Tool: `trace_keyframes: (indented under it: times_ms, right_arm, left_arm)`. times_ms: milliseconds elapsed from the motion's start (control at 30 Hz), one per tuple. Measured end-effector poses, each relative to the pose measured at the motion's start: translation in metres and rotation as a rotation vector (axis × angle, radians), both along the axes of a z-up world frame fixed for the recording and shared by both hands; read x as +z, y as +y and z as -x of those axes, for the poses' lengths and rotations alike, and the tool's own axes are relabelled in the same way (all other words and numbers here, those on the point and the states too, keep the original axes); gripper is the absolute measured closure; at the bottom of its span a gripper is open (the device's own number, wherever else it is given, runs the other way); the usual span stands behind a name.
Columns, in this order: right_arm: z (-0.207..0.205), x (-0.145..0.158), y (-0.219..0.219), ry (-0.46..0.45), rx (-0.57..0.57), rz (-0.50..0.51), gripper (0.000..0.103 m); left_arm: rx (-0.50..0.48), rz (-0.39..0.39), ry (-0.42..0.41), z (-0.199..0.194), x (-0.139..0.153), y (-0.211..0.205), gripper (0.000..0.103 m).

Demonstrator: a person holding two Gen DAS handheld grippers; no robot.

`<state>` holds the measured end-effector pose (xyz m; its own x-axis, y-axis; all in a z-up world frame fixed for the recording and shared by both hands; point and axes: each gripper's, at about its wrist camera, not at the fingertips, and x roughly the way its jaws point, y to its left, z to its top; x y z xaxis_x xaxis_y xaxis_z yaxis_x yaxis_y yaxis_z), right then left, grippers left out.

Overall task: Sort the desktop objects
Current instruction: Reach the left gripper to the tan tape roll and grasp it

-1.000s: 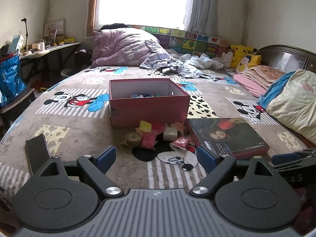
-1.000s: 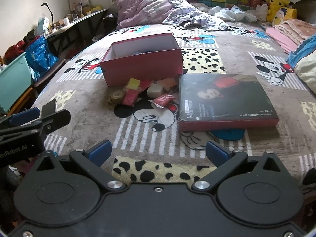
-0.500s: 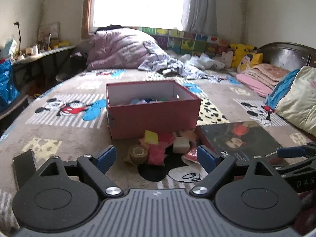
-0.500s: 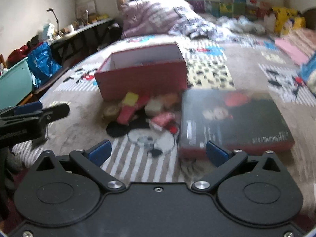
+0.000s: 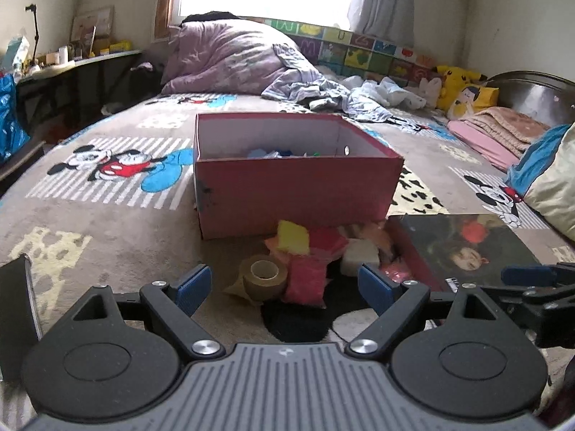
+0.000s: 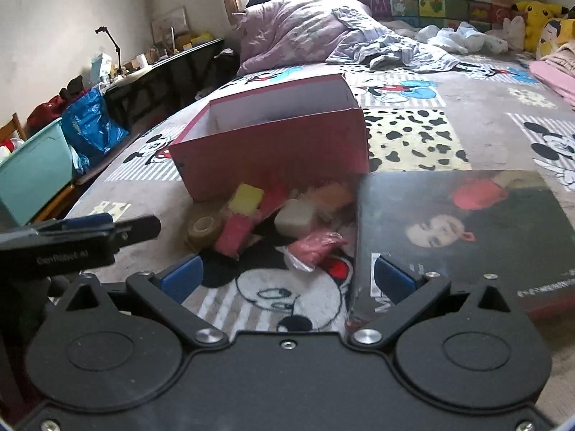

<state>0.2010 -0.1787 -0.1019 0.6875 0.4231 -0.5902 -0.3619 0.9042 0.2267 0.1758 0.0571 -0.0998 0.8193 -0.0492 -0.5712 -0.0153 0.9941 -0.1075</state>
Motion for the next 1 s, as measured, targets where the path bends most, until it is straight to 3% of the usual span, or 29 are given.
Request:
trace_keyframes:
  times_ms: [333,400,600,1000]
  right_arm:
    - [-0.028,-0.021,0.020,-0.029,0.042,0.018,0.000]
    - [-0.035,-0.026,0.020,-0.023,0.044,-0.004,0.000]
    - [-0.054,-0.041,0.027,-0.033,0.104,0.008,0.001]
    - [-0.057,-0.057,0.036,-0.081,0.185,0.043,0.003]
  left_arm:
    - [0.001,-0.008,0.028,-0.030,-0.027,0.011,0.015]
    - [-0.003,-0.012,0.034,-0.038,-0.032,0.012,0.027]
    - [-0.010,-0.007,0.045,-0.058,-0.048,0.013,0.039]
    - [-0.007,-0.014,0.063,-0.073,-0.068,0.016,0.047]
